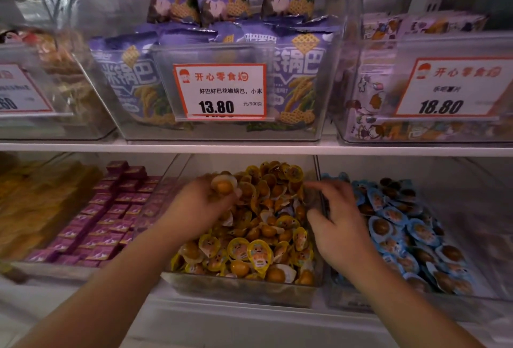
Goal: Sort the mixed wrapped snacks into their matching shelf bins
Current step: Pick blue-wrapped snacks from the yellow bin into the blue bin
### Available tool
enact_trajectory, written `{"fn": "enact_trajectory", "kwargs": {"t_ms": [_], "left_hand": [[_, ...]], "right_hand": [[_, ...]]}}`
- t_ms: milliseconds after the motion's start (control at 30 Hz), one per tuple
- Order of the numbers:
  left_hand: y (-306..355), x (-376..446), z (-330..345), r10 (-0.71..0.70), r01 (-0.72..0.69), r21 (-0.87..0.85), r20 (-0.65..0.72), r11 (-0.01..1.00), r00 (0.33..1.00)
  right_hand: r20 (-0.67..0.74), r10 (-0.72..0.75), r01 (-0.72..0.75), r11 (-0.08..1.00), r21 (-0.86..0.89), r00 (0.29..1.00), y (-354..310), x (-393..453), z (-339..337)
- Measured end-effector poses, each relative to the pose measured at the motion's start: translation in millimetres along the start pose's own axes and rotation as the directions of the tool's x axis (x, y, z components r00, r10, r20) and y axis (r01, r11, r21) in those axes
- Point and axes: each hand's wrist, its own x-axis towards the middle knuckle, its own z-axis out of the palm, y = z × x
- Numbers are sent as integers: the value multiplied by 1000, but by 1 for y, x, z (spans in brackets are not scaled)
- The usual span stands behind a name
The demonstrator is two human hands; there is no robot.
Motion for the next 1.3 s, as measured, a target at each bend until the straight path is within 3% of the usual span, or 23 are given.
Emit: {"fn": "enact_trajectory", "kwargs": {"t_ms": [67, 133, 233, 300, 400, 500, 567, 633, 767, 867, 1000, 1100, 1167, 1233, 1300], "left_hand": [[12, -3, -2, 9, -14, -91, -60, 996, 998], [17, -12, -1, 24, -27, -138, -25, 990, 999], [13, -23, 9, 50, -52, -111, -18, 993, 999], [11, -27, 16, 106, -105, -60, 17, 993, 994], [7, -24, 13, 183, -184, 92, 25, 979, 983], [-4, -14, -2, 151, -107, 327, -114, 939, 982], [-6, -13, 0, 129, -75, 378, -120, 923, 984], [-8, -12, 11, 93, -58, 362, -79, 930, 992], [-15, -10, 16, -52, 57, 167, -35, 984, 998], [-18, -13, 12, -4, 7, 112, -30, 994, 1000], [-15, -16, 11, 111, -105, 93, -64, 990, 992], [-8, -13, 10, 237, -226, 90, -136, 970, 962], [1, -11, 15, 299, -289, 110, -89, 951, 950], [14, -8, 30, 381, -391, 155, 90, 907, 920], [32, -2, 55, 418, -509, 247, 339, 825, 843]], "right_hand": [[-40, -66, 60, 989, -133, 997, -7, -3, -2], [-105, -244, 204, 932, -299, 964, -16, -6, -6], [-89, -390, 351, 890, -290, 916, -31, -7, -6], [49, -391, 389, 883, -263, 919, -41, -9, 0], [286, -361, 455, 780, -430, 888, -44, -8, 7], [422, -291, 497, 670, -551, 859, -42, -3, 8], [464, -268, 520, 617, -590, 844, -45, -2, 12], [479, -269, 528, 634, -565, 835, -51, 5, 25], [541, -198, 477, 759, -443, 817, -54, 18, 71], [556, -104, 440, 736, -515, 825, -47, 16, 92], [548, -179, 486, 726, -487, 817, -50, 9, 81], [421, -267, 460, 755, -468, 867, -57, 4, 54], [221, -331, 398, 794, -460, 917, -57, 7, 26], [-18, -373, 326, 832, -449, 928, -47, 11, -2], [-163, -322, 242, 893, -380, 932, -33, 11, -16]]}}
